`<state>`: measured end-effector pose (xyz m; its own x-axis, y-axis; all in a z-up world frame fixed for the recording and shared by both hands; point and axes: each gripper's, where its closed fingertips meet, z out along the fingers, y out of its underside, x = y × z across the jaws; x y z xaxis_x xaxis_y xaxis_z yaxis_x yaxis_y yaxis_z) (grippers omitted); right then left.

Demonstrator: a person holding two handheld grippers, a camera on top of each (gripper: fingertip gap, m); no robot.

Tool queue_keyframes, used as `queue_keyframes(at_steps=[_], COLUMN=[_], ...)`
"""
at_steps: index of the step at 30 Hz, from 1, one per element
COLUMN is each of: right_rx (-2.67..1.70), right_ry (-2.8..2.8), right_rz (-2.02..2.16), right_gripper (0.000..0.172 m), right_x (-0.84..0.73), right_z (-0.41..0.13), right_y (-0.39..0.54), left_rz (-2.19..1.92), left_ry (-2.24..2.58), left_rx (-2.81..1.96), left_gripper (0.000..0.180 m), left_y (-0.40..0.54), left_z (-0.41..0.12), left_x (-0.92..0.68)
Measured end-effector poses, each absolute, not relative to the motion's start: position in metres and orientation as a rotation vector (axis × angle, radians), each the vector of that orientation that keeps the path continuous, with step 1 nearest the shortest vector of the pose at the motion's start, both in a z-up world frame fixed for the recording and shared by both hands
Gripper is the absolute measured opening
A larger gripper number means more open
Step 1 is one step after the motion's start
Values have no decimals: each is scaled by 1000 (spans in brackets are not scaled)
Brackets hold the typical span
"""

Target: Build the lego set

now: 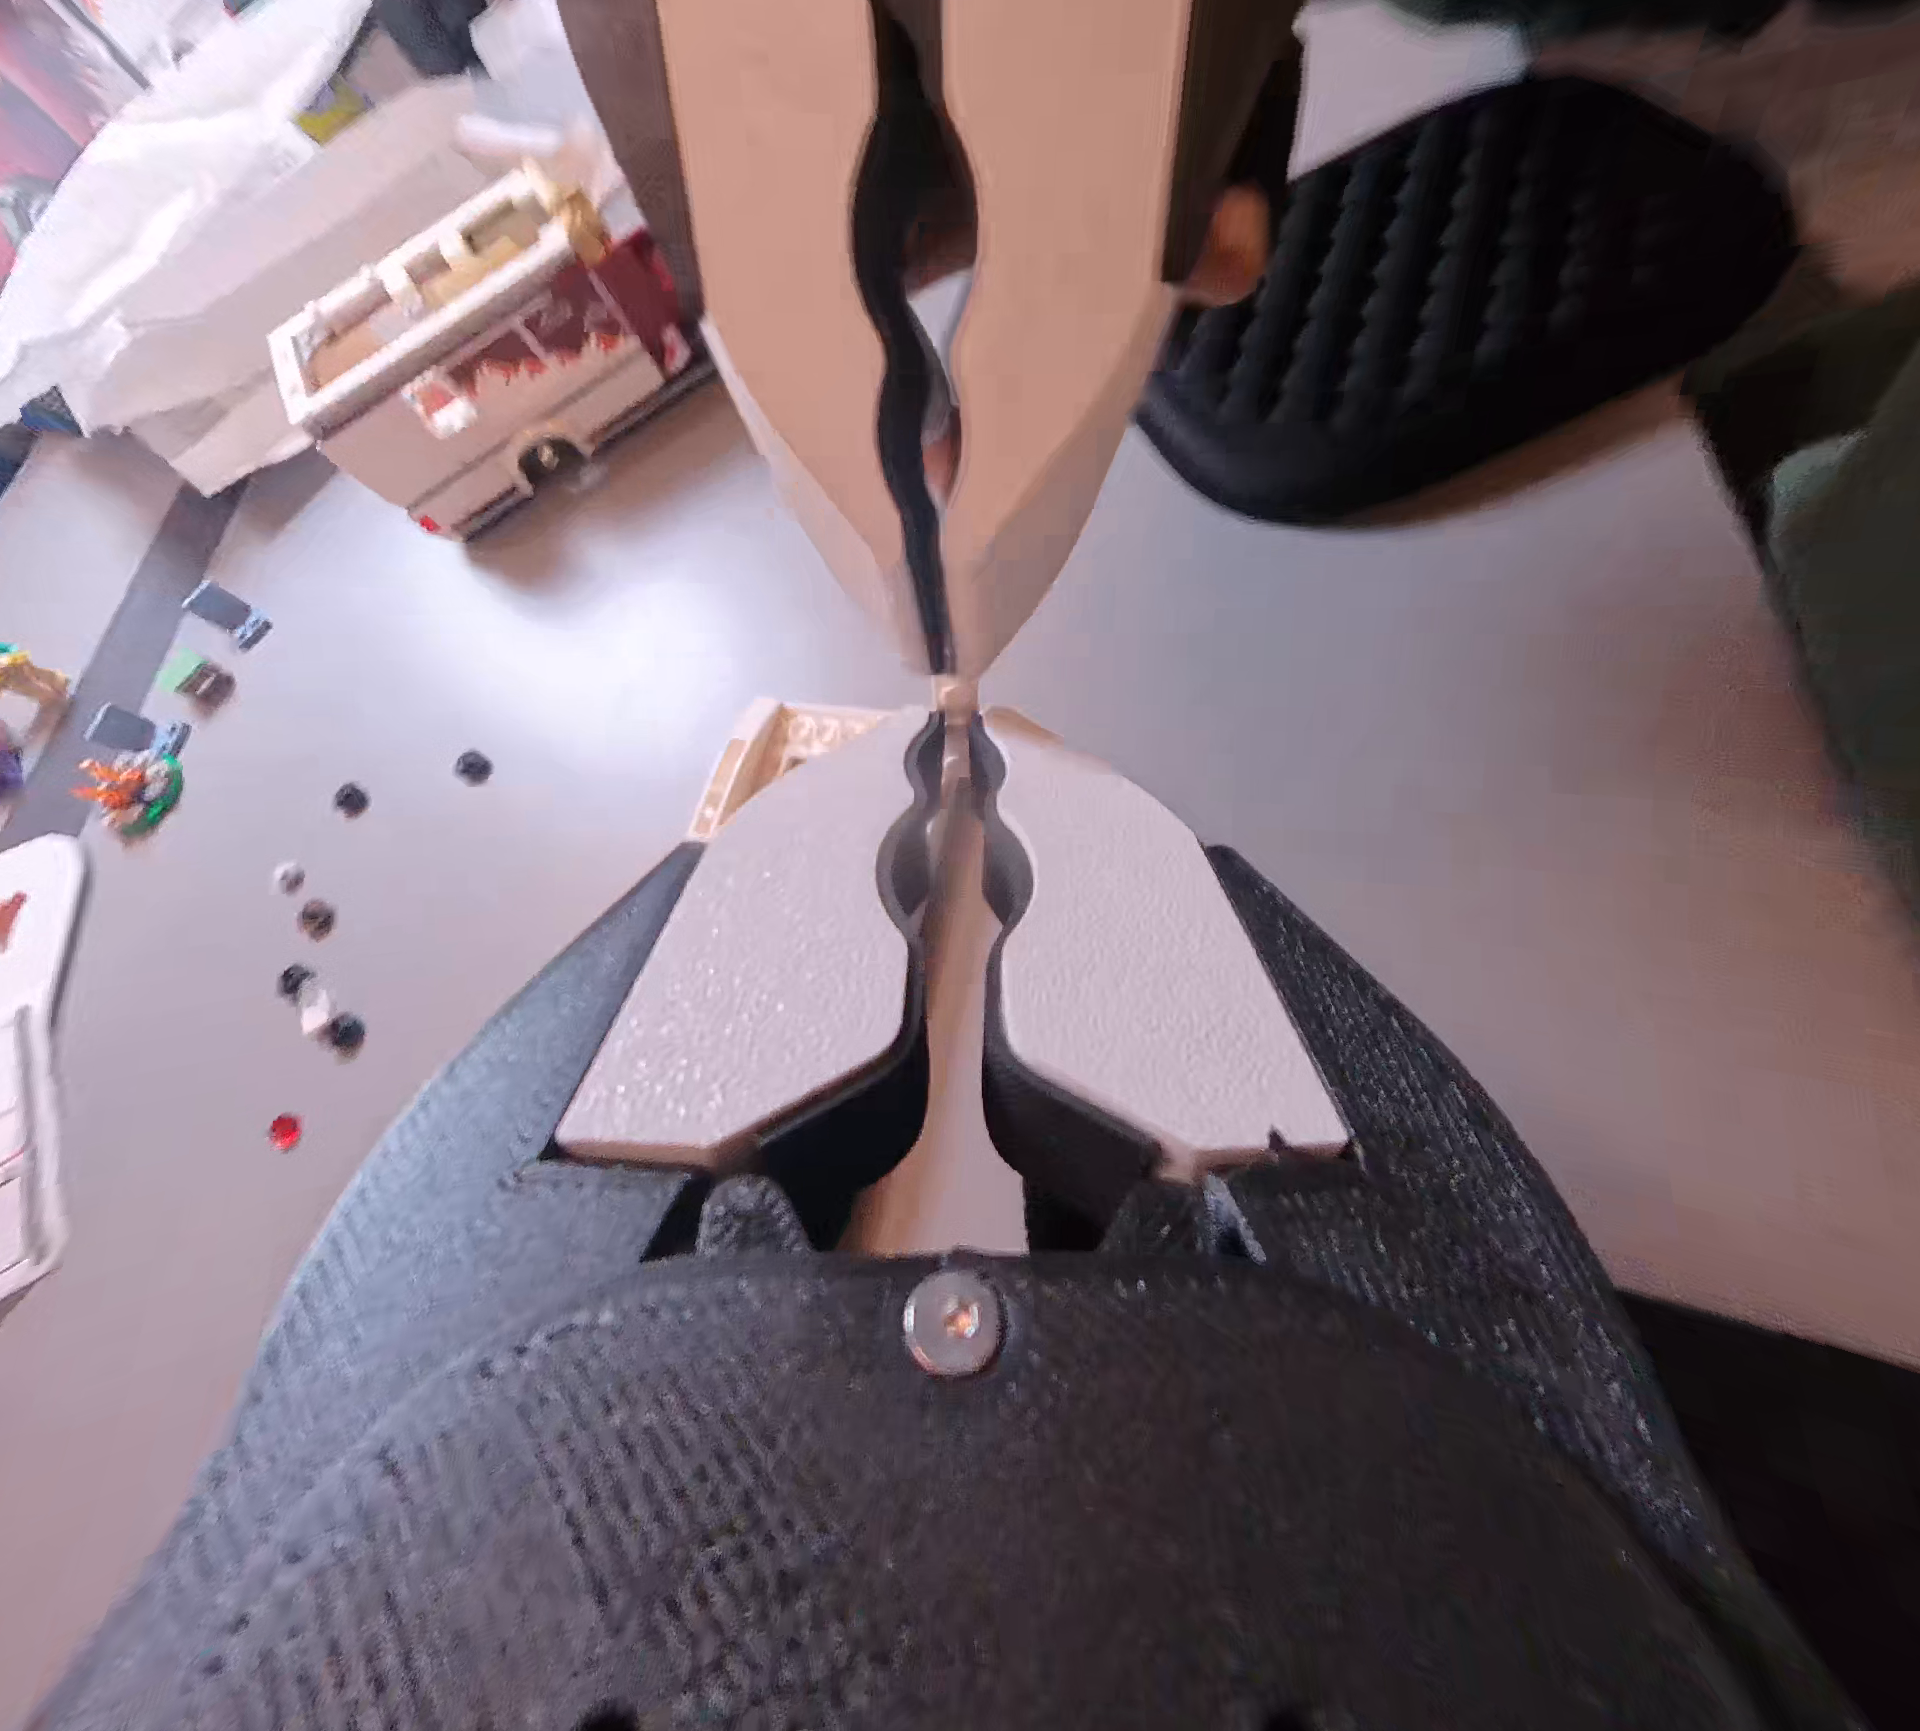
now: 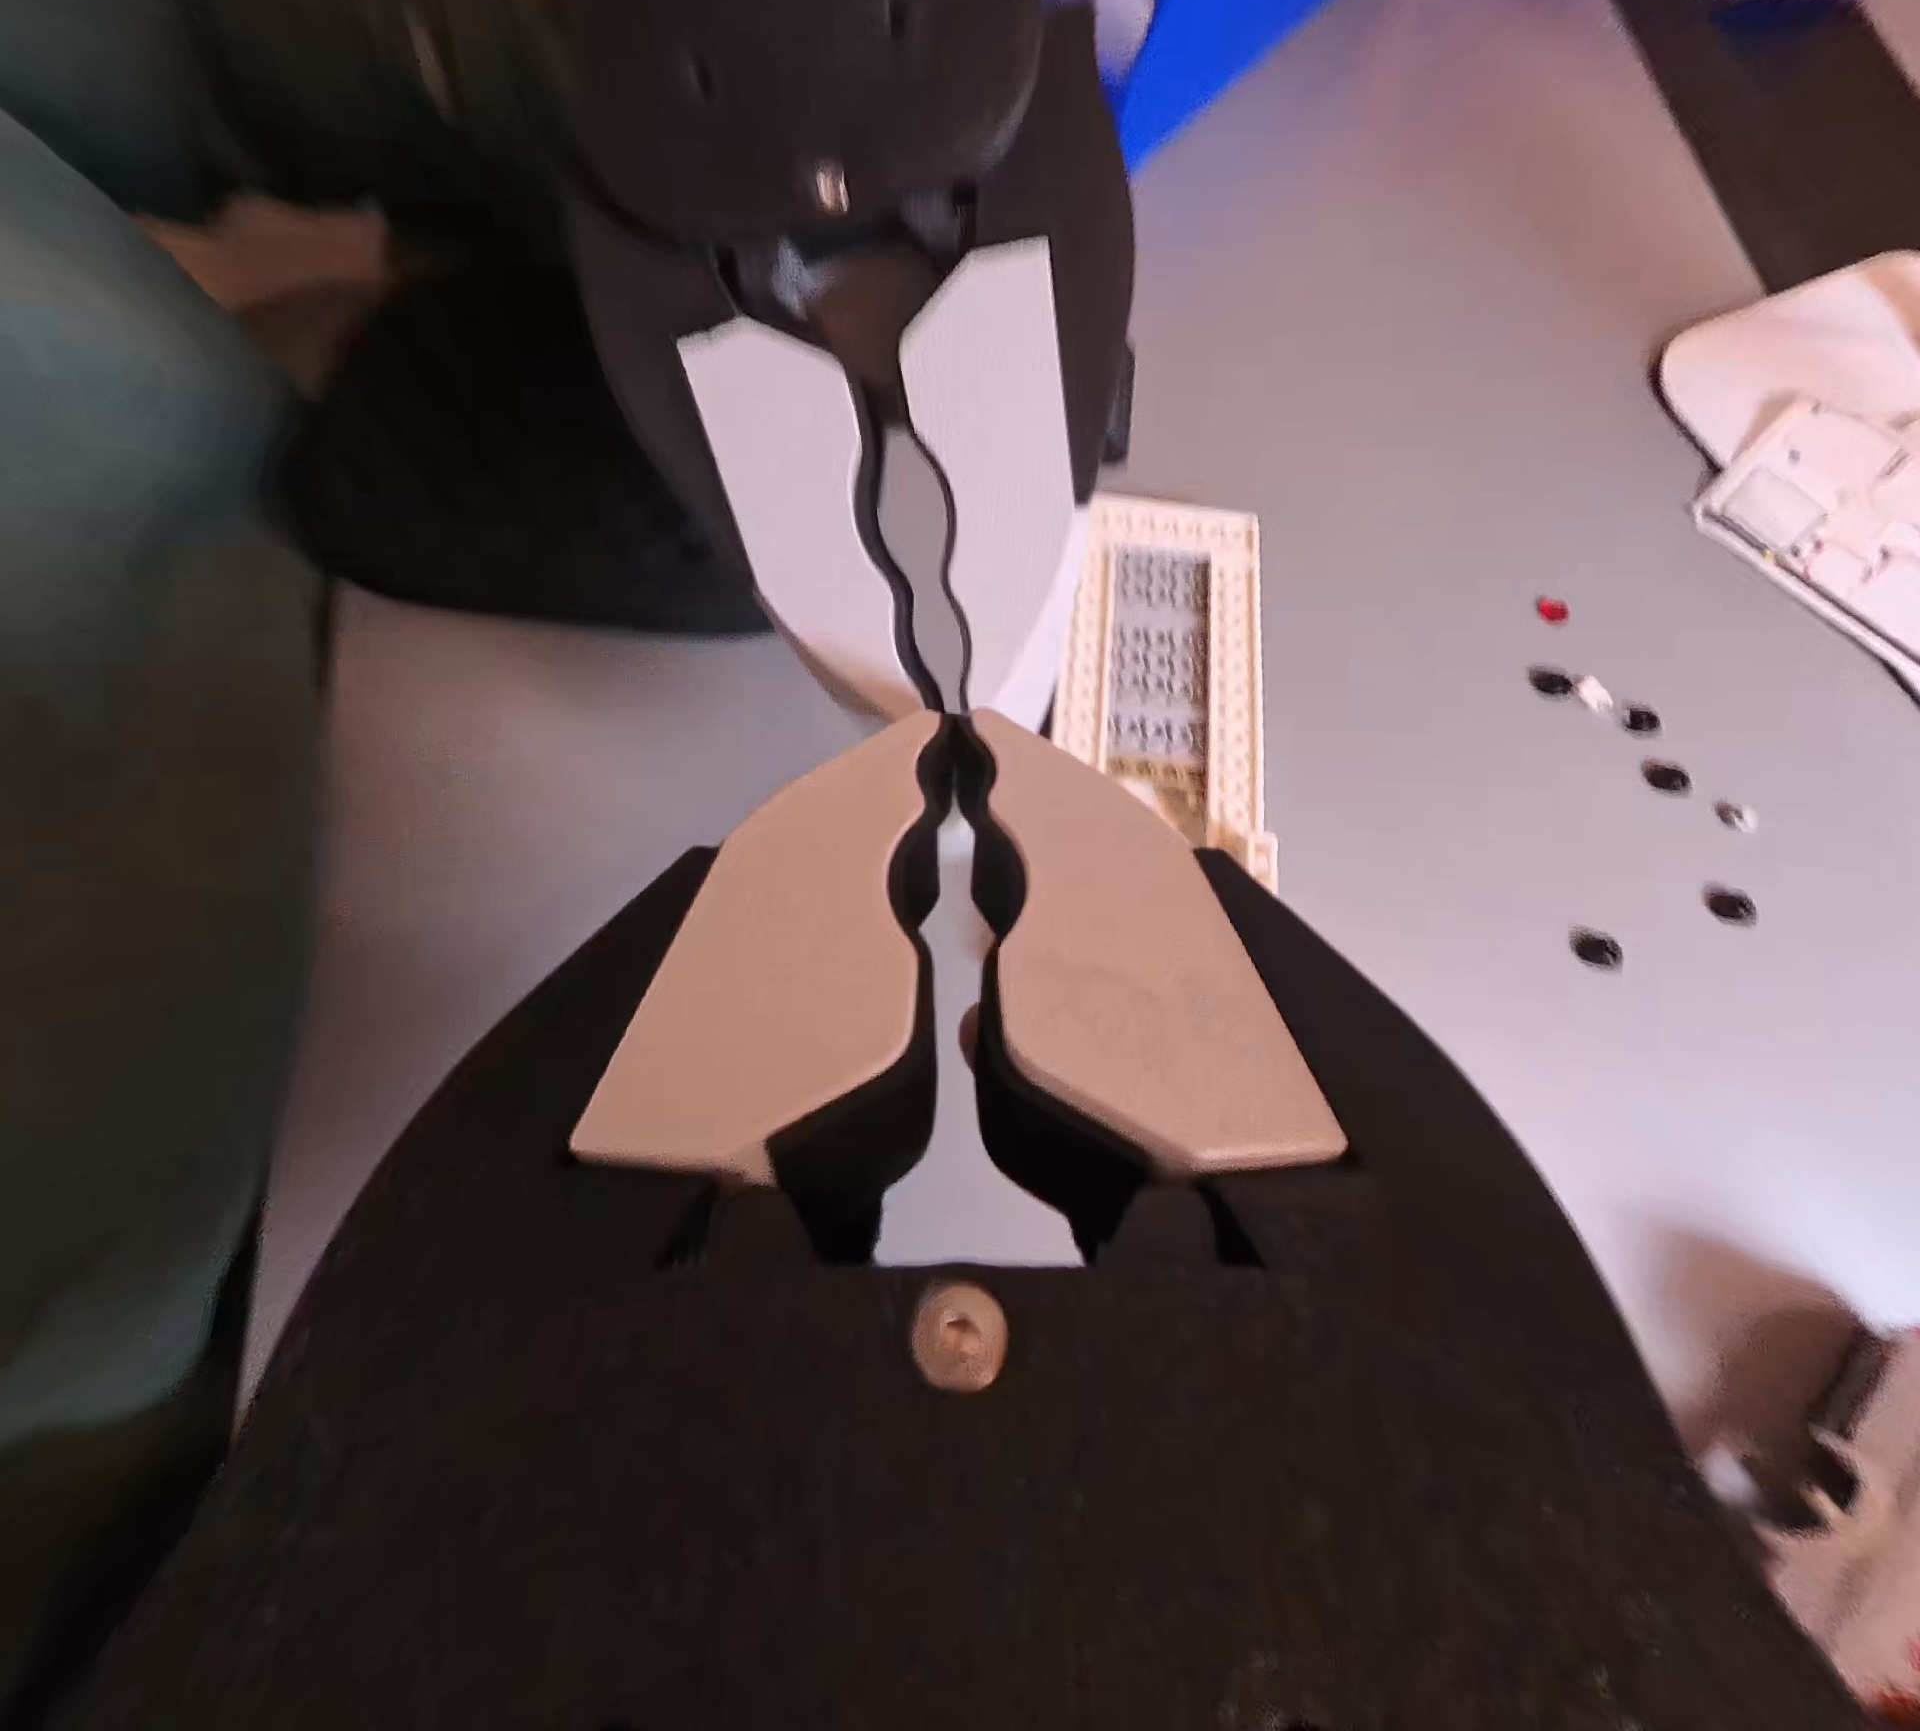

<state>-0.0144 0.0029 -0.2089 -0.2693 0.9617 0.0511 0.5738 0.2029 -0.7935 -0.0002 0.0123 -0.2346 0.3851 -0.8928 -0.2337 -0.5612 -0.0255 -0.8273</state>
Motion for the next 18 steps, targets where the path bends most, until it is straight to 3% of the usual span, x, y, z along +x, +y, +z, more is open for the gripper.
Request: queue_keyframes(at_steps=[7, 12, 18], right_rx=[-1299, -1416, -1337], right_ry=[-1663, -1575, -1442], right_rz=[1093, 1208, 1282], right_gripper=[0, 24, 22], right_x=[-12, 17, 1], right_z=[-178, -194, -194], right_y=[19, 37, 21], left_rz=[-724, -794, -1000], left_ry=[1084, 1011, 870], left_rx=[-1669, -1659, -1561], left_gripper=[4, 4, 4], left_y=[17, 23, 21], left_z=[-226, -222, -199], left_x=[0, -5, 4])
